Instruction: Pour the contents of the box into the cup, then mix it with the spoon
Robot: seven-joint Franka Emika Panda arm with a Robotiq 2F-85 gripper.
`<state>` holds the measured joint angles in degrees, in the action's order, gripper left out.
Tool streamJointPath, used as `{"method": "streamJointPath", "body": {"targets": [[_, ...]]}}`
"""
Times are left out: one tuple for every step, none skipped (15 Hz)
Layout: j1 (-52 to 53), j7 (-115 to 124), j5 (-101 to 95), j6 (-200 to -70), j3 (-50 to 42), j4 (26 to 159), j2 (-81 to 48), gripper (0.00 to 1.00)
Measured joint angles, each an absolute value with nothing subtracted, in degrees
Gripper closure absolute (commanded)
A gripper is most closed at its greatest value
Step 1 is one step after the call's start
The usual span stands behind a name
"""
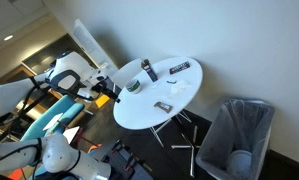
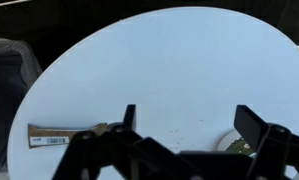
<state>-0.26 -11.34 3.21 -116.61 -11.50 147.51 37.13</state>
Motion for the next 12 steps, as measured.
{"method": "streamJointPath", "body": {"targets": [[-0.3,-11.3,3.2,-116.6,-11.5,147.5,37.1,0.0],[-0.3,-11.3,3.2,-116.6,-11.5,147.5,37.1,0.0],[-0.3,-11.3,3.2,-116.6,-11.5,147.5,37.1,0.0],[-0.3,-11.3,3.2,-116.6,-11.5,147.5,37.1,0.0],[-0.3,-11.3,3.2,-116.6,-11.5,147.5,37.1,0.0],[-0.3,-11.3,3.2,-116.6,-11.4,147.5,37.1,0.0],[-0.4,-11.2,3.2,-116.6,-11.4,147.5,37.1,0.0],[-0.5,-10.8,3.3,-116.7,-11.4,147.4,37.1,0.0],[-0.9,-10.0,3.9,-117.2,-11.4,147.2,36.8,0.0],[-1.3,-9.1,4.7,-118.0,-11.4,146.8,36.4,0.0],[-1.7,-7.9,5.9,-119.2,-11.6,146.3,35.7,0.0],[-2.2,-6.6,7.1,-120.5,-11.8,145.6,34.6,0.0]]}}
